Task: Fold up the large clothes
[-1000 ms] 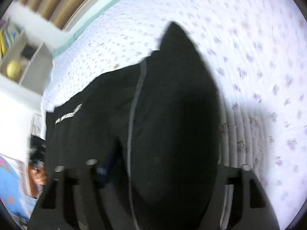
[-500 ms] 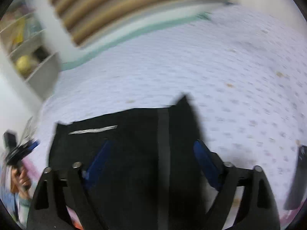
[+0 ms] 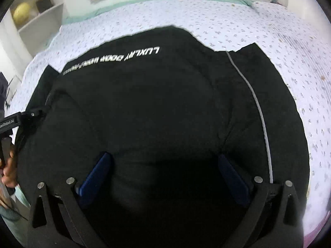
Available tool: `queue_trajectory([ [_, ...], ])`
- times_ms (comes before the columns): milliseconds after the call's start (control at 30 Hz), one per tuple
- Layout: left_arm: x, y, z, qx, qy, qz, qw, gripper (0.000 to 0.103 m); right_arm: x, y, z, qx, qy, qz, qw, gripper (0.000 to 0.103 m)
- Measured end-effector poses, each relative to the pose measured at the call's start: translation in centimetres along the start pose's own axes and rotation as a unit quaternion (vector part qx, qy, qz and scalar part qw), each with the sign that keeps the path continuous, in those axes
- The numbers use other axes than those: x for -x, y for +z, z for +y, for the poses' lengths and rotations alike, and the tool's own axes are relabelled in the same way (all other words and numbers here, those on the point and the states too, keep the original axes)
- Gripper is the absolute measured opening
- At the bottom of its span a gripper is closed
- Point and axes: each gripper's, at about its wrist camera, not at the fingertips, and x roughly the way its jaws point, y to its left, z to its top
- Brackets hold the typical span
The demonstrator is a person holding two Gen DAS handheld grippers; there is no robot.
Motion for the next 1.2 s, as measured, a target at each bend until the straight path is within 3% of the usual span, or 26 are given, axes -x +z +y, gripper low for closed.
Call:
queue_trajectory([
  [100,2.2,-1.2,-2.5,-0.016,0.061,-0.032,0.9975,0.060,0.7,-0.7,-0.2,-0.018,-0.004,-0.032,0.999,0.103],
  [200,5.8,-3.0,-6.3,-0.085,0.104,-0.073,0.9882,0.060,2.6,-1.9,-1.3,-0.076,-0.005,-0.067,0.995,0.103],
  [267,8.8,-3.8,-8.9,-0.124,0.151,-0.114,0.9740,0.060,4.4,-2.0,-1.6,-0.096,-0.022,-0.082,0.992,0.103],
  [367,14.2,-4.8,-12.9,-0.158,0.230,-0.194,0.9406,0.060,8.9,-1.2,-0.6,-0.089,-0.053,-0.139,0.985,0.103],
  [467,19.0,-6.2,-15.0,-0.160,0.232,-0.262,0.9231,0.061,15.2,-1.0,1.0,-0.083,-0.081,-0.243,0.963,0.103],
  [533,21.3,-7.0,-15.9,-0.159,0.220,-0.280,0.9208,0.061,19.6,-0.8,2.7,-0.077,-0.088,-0.308,0.944,0.103],
  [633,23.7,-7.5,-16.8,-0.160,0.215,-0.299,0.9158,0.062,24.6,0.0,4.5,-0.070,-0.076,-0.343,0.934,0.103],
  [700,24.8,-7.9,-17.7,-0.157,0.215,-0.300,0.9161,0.062,26.3,0.4,5.5,-0.057,-0.060,-0.334,0.939,0.103],
  [867,25.6,-8.1,-18.3,-0.141,0.171,-0.287,0.9321,0.065,28.1,0.5,7.8,-0.026,-0.034,-0.294,0.955,0.103],
  [1067,23.9,-8.5,-17.9,-0.118,0.173,-0.267,0.9404,0.065,25.3,-0.2,10.5,0.016,-0.028,-0.234,0.972,0.103],
  [1200,22.2,-8.6,-16.9,-0.102,0.170,-0.239,0.9506,0.065,22.3,-0.4,11.6,0.032,-0.015,-0.198,0.980,0.103],
])
